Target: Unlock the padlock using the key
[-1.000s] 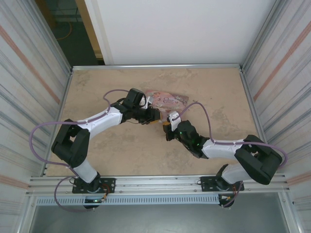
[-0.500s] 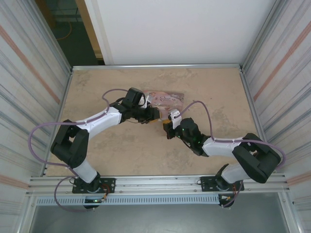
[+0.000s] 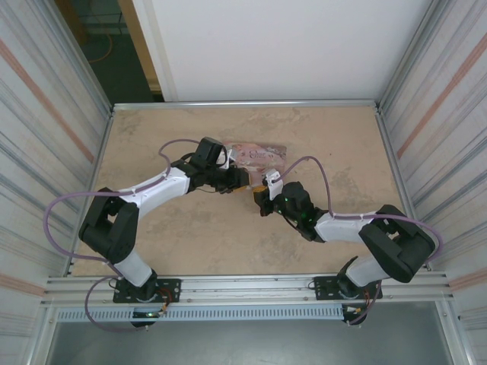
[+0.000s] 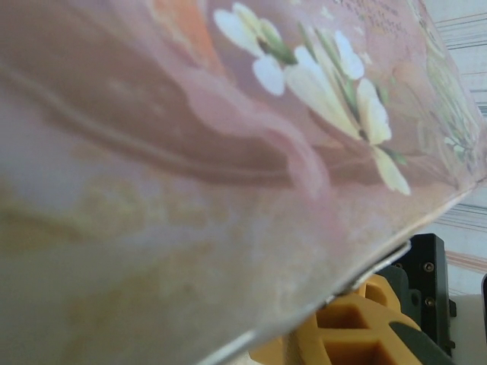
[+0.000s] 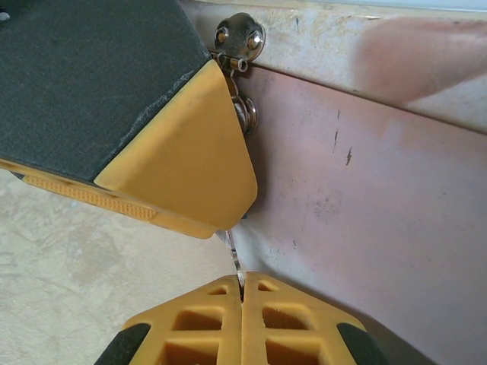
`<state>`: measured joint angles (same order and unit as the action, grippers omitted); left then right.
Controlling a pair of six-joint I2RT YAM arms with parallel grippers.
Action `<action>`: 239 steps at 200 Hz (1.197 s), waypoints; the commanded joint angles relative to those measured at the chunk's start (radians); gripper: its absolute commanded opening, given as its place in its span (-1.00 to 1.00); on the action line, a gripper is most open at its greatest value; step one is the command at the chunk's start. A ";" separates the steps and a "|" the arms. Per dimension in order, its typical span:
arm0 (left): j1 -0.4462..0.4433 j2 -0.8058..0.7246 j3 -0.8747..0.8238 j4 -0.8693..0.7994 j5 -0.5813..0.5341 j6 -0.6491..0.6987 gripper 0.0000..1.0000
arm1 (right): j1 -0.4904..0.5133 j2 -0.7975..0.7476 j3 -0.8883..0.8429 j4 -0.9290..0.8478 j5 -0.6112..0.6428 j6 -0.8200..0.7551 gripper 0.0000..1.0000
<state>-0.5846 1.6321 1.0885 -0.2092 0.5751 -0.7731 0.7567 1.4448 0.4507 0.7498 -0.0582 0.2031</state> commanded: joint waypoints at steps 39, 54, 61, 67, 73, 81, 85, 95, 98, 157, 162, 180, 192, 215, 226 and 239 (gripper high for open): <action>-0.026 -0.052 -0.002 0.039 0.081 0.026 -0.86 | -0.006 0.010 0.085 0.138 -0.015 0.018 -1.00; -0.026 -0.048 -0.005 0.040 0.081 0.024 -0.86 | -0.007 0.017 0.107 0.138 -0.026 0.012 -1.00; -0.029 -0.046 -0.004 0.040 0.086 0.024 -0.86 | -0.007 0.021 0.116 0.138 -0.032 0.008 -1.00; -0.030 -0.045 -0.005 0.039 0.085 0.024 -0.86 | -0.006 0.024 0.125 0.137 -0.035 0.004 -1.00; -0.031 -0.045 -0.006 0.040 0.084 0.024 -0.86 | -0.006 0.026 0.134 0.136 -0.038 0.001 -1.00; -0.032 -0.043 -0.007 0.039 0.086 0.023 -0.86 | -0.008 0.031 0.145 0.135 -0.043 -0.004 -1.00; -0.033 -0.043 -0.008 0.040 0.086 0.023 -0.86 | -0.009 0.034 0.151 0.136 -0.045 -0.007 -1.00; -0.035 -0.042 -0.009 0.040 0.088 0.021 -0.86 | -0.011 0.038 0.165 0.134 -0.052 -0.012 -1.00; -0.035 -0.042 -0.009 0.040 0.088 0.021 -0.86 | -0.011 0.040 0.168 0.135 -0.054 -0.014 -1.00; -0.043 -0.034 -0.023 0.070 0.100 0.003 -0.85 | -0.014 0.058 0.215 0.131 -0.077 -0.019 -1.00; -0.042 -0.032 -0.023 0.072 0.100 0.001 -0.86 | -0.013 0.057 0.212 0.131 -0.078 -0.018 -1.00; -0.042 -0.026 -0.022 0.077 0.099 0.000 -0.86 | -0.014 0.055 0.201 0.122 -0.072 -0.016 -1.00; -0.042 -0.019 -0.023 0.082 0.100 -0.002 -0.86 | -0.016 0.053 0.189 0.113 -0.065 -0.014 -1.00; -0.042 -0.001 -0.025 0.096 0.104 -0.005 -0.86 | -0.019 0.048 0.158 0.093 -0.054 -0.002 -1.00; -0.043 0.009 -0.030 0.106 0.104 -0.008 -0.86 | -0.021 0.044 0.144 0.078 -0.049 0.003 -1.00; -0.043 0.020 -0.037 0.123 0.106 -0.015 -0.86 | -0.025 0.043 0.126 0.061 -0.041 0.008 -1.00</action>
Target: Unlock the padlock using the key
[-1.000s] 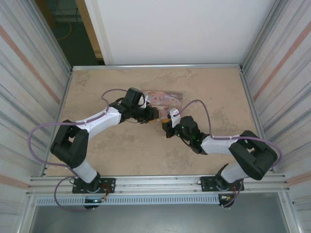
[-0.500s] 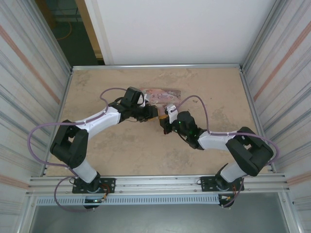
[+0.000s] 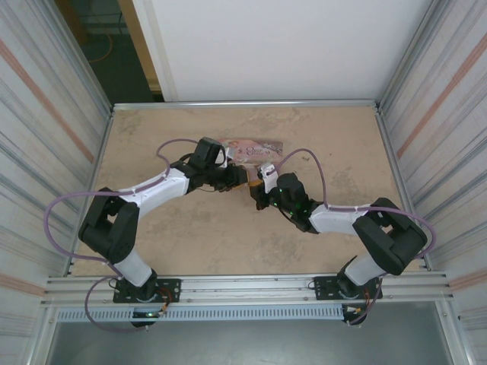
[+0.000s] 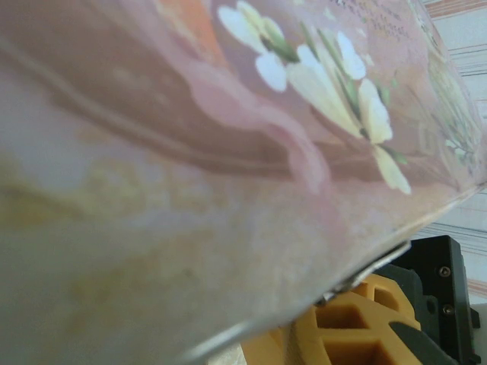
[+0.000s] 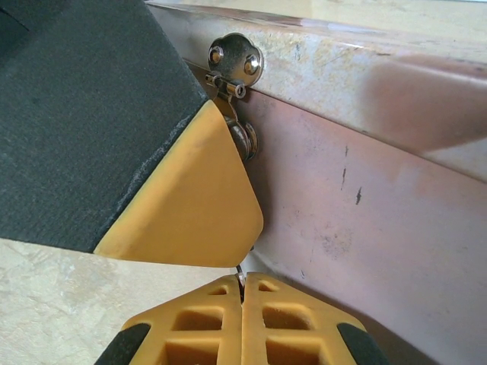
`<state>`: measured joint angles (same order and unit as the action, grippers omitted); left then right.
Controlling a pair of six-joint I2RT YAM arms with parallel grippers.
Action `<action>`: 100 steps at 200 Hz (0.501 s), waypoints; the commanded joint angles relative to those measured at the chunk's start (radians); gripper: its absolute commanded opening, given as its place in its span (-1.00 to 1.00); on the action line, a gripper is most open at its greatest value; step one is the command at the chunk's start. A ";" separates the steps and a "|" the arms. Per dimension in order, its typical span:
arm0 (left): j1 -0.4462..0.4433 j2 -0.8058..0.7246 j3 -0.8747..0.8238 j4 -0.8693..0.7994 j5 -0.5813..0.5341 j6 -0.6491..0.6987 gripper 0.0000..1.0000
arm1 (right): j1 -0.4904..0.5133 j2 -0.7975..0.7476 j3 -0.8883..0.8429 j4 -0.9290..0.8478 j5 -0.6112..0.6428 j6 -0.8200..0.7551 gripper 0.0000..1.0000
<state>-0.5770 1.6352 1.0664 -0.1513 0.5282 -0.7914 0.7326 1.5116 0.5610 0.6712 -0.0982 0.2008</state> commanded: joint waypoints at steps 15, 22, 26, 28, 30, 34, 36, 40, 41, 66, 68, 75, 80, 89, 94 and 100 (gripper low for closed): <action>-0.050 0.032 -0.028 0.091 0.155 -0.007 -0.86 | -0.005 -0.024 -0.005 0.117 0.004 0.020 -1.00; -0.050 0.040 -0.034 0.103 0.156 -0.013 -0.86 | -0.008 -0.024 -0.015 0.111 0.005 0.024 -1.00; -0.050 0.044 -0.037 0.109 0.157 -0.015 -0.85 | -0.009 -0.023 -0.021 0.105 0.005 0.027 -1.00; -0.050 0.046 -0.038 0.113 0.157 -0.016 -0.86 | -0.011 -0.023 -0.022 0.103 0.005 0.029 -1.00; -0.051 0.050 -0.040 0.116 0.158 -0.017 -0.86 | -0.011 -0.023 -0.024 0.100 0.005 0.030 -1.00; -0.051 0.055 -0.042 0.122 0.159 -0.019 -0.86 | -0.013 -0.021 -0.029 0.095 0.006 0.033 -1.00; -0.051 0.057 -0.043 0.124 0.160 -0.019 -0.86 | -0.013 -0.022 -0.032 0.094 0.006 0.034 -1.00; -0.052 0.062 -0.045 0.127 0.160 -0.019 -0.86 | -0.015 -0.020 -0.038 0.091 0.006 0.036 -1.00; -0.053 0.063 -0.045 0.127 0.160 -0.020 -0.86 | -0.015 -0.019 -0.039 0.091 0.007 0.037 -1.00; -0.053 0.096 -0.056 0.153 0.158 -0.026 -0.83 | -0.024 -0.009 -0.065 0.071 0.014 0.046 -1.00; -0.053 0.099 -0.057 0.155 0.159 -0.027 -0.82 | -0.023 -0.008 -0.066 0.070 0.013 0.048 -1.00; -0.053 0.107 -0.060 0.165 0.159 -0.031 -0.79 | -0.031 -0.003 -0.072 0.066 0.007 0.057 -1.00; -0.053 0.114 -0.060 0.173 0.159 -0.035 -0.77 | -0.035 0.002 -0.075 0.063 -0.001 0.063 -1.00; -0.053 0.124 -0.064 0.189 0.159 -0.040 -0.75 | -0.045 0.008 -0.078 0.054 -0.019 0.075 -1.00; -0.053 0.129 -0.066 0.194 0.158 -0.041 -0.74 | -0.047 0.012 -0.079 0.048 -0.024 0.081 -1.00; -0.053 0.136 -0.068 0.201 0.156 -0.044 -0.73 | -0.049 0.015 -0.081 0.043 -0.028 0.083 -1.00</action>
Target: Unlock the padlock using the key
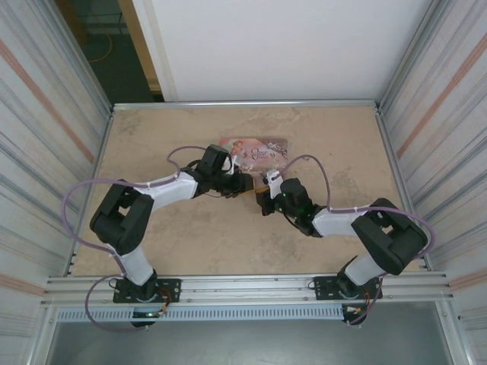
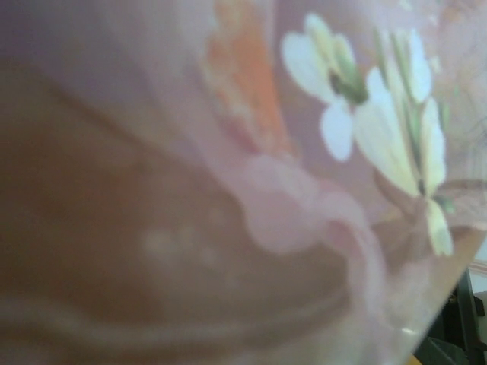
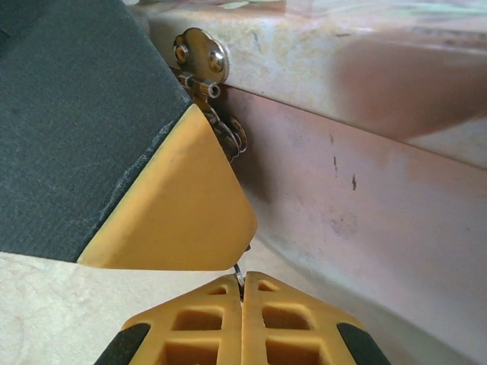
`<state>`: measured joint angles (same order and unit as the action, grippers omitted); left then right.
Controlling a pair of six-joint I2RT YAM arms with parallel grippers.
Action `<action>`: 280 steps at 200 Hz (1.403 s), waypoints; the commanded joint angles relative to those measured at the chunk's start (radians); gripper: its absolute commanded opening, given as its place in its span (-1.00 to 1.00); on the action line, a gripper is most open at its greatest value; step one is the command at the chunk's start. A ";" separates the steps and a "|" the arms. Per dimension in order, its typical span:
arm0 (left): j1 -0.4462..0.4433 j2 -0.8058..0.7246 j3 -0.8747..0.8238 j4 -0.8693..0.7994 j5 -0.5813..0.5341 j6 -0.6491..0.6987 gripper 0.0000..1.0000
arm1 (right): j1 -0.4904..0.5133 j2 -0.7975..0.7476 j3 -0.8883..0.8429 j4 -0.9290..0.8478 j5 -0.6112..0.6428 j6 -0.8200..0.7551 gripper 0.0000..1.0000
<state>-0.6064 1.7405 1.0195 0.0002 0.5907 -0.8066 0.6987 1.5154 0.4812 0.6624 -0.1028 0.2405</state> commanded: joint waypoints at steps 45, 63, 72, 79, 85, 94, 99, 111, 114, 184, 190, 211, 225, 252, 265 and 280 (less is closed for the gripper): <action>-0.024 0.069 -0.027 0.089 0.086 -0.038 -0.65 | -0.021 0.025 -0.035 0.033 -0.017 0.057 -1.00; -0.024 0.083 -0.033 0.120 0.085 -0.055 -0.59 | -0.024 0.028 -0.048 0.034 -0.018 0.064 -1.00; -0.023 0.089 -0.035 0.133 0.086 -0.061 -0.55 | -0.024 0.030 -0.054 0.033 -0.015 0.067 -1.00; -0.024 0.092 -0.036 0.140 0.086 -0.065 -0.52 | -0.024 0.030 -0.057 0.034 -0.010 0.069 -1.00; -0.024 0.093 -0.036 0.143 0.085 -0.066 -0.50 | -0.025 0.032 -0.062 0.035 -0.008 0.072 -1.00; -0.024 0.093 -0.036 0.143 0.084 -0.065 -0.46 | -0.025 0.032 -0.068 0.038 -0.002 0.075 -1.00; -0.024 0.092 -0.038 0.143 0.082 -0.064 -0.44 | -0.025 0.032 -0.071 0.040 0.000 0.077 -1.00; -0.024 0.087 -0.036 0.135 0.074 -0.057 -0.36 | -0.027 0.031 -0.078 0.042 0.006 0.081 -1.00; -0.024 0.086 -0.036 0.133 0.072 -0.056 -0.34 | -0.027 0.032 -0.080 0.042 0.006 0.083 -1.00; -0.022 0.037 -0.048 0.101 0.050 -0.030 -0.09 | -0.032 0.034 -0.102 0.057 0.010 0.097 -1.00; -0.021 0.025 -0.050 0.096 0.046 -0.025 -0.07 | -0.032 0.033 -0.101 0.054 0.007 0.098 -1.00; -0.013 -0.023 -0.068 0.079 0.026 -0.008 -0.03 | -0.032 0.026 -0.088 0.023 -0.007 0.105 -1.00; 0.001 -0.072 -0.104 0.104 0.007 -0.013 -0.01 | -0.033 0.020 -0.079 0.003 -0.017 0.109 -1.00; 0.041 -0.187 -0.210 0.222 -0.020 -0.045 0.02 | -0.034 0.002 -0.052 -0.062 -0.014 0.126 -1.00; 0.052 -0.243 -0.256 0.251 -0.047 -0.047 0.05 | -0.033 -0.005 -0.030 -0.108 -0.026 0.137 -1.00; 0.060 -0.303 -0.306 0.295 -0.067 -0.067 0.06 | -0.035 -0.014 -0.012 -0.144 -0.037 0.157 -1.00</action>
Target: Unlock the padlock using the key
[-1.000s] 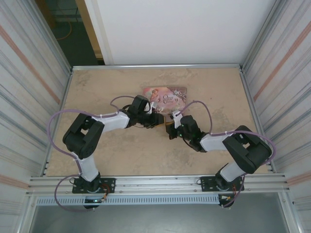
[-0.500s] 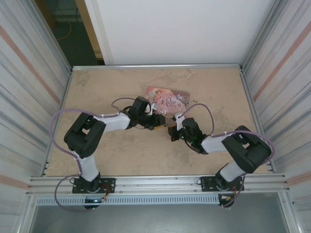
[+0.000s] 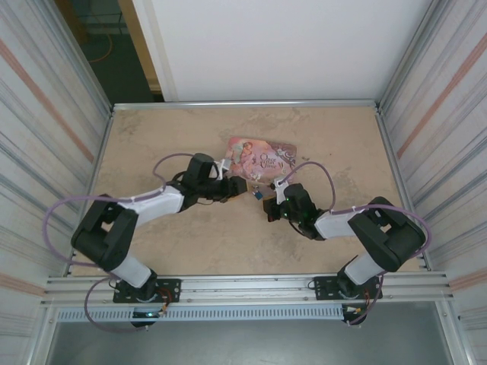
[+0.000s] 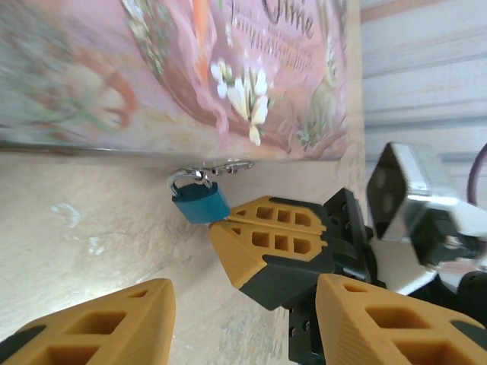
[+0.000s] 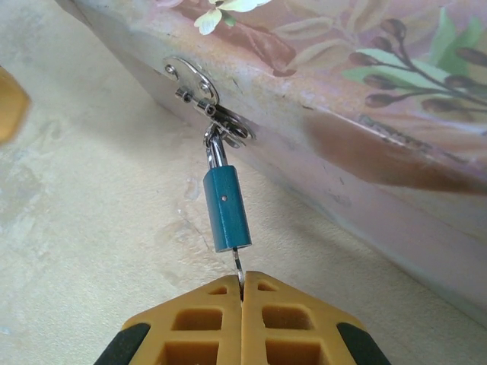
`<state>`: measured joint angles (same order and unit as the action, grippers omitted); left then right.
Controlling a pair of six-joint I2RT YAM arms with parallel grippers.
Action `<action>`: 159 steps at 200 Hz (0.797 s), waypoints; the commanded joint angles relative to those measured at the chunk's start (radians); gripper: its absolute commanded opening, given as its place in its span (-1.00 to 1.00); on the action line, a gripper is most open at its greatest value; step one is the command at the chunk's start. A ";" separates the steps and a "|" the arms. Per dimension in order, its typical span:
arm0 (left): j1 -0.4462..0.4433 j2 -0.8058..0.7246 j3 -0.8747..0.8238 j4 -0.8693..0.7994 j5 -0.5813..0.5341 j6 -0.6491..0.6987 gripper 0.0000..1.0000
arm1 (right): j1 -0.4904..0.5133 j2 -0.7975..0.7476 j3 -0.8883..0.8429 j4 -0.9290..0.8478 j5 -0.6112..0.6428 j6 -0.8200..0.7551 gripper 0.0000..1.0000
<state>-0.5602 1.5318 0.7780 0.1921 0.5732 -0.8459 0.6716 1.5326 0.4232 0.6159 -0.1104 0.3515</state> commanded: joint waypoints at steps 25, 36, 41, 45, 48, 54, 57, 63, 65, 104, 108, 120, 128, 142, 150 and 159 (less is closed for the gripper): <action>0.017 -0.187 -0.148 0.200 -0.070 -0.084 0.07 | -0.032 -0.044 0.083 -0.175 -0.085 0.069 -1.00; 0.019 -0.221 -0.179 0.227 -0.082 -0.101 0.07 | -0.041 -0.048 0.096 -0.200 -0.108 0.083 -1.00; 0.019 -0.234 -0.191 0.236 -0.086 -0.109 0.07 | -0.044 -0.049 0.103 -0.213 -0.117 0.088 -1.00; 0.020 -0.244 -0.199 0.241 -0.089 -0.114 0.07 | -0.048 -0.051 0.110 -0.223 -0.127 0.093 -1.00; 0.021 -0.251 -0.207 0.245 -0.093 -0.119 0.07 | -0.050 -0.052 0.115 -0.232 -0.134 0.096 -1.00; 0.023 -0.264 -0.218 0.249 -0.100 -0.129 0.07 | -0.053 -0.057 0.125 -0.248 -0.148 0.104 -1.00; 0.024 -0.269 -0.224 0.251 -0.105 -0.135 0.08 | -0.055 -0.059 0.129 -0.256 -0.152 0.108 -1.00; 0.027 -0.280 -0.236 0.253 -0.115 -0.151 0.10 | -0.058 -0.062 0.141 -0.277 -0.160 0.119 -1.00; 0.029 -0.281 -0.240 0.256 -0.117 -0.157 0.10 | -0.060 -0.062 0.145 -0.284 -0.164 0.122 -1.00; 0.066 -0.270 -0.325 0.401 -0.107 -0.274 0.13 | -0.062 -0.079 0.176 -0.328 -0.208 0.227 -1.00; 0.068 -0.265 -0.330 0.413 -0.105 -0.284 0.13 | -0.062 -0.079 0.176 -0.330 -0.207 0.243 -1.00; 0.068 -0.246 -0.341 0.452 -0.100 -0.305 0.13 | -0.061 -0.081 0.174 -0.332 -0.208 0.294 -1.00; 0.068 -0.232 -0.348 0.476 -0.097 -0.318 0.13 | -0.061 -0.081 0.174 -0.334 -0.205 0.329 -1.00; 0.068 -0.207 -0.358 0.513 -0.095 -0.339 0.13 | -0.059 -0.080 0.175 -0.338 -0.205 0.381 -1.00; 0.068 -0.194 -0.363 0.531 -0.095 -0.348 0.13 | -0.055 -0.078 0.177 -0.342 -0.204 0.399 -1.00; 0.068 -0.178 -0.369 0.552 -0.095 -0.361 0.12 | -0.050 -0.081 0.180 -0.351 -0.196 0.417 -1.00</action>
<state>-0.4965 1.3212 0.4301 0.6266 0.4774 -1.1465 0.6140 1.4837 0.5735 0.2981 -0.2897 0.6506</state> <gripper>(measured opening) 0.564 0.045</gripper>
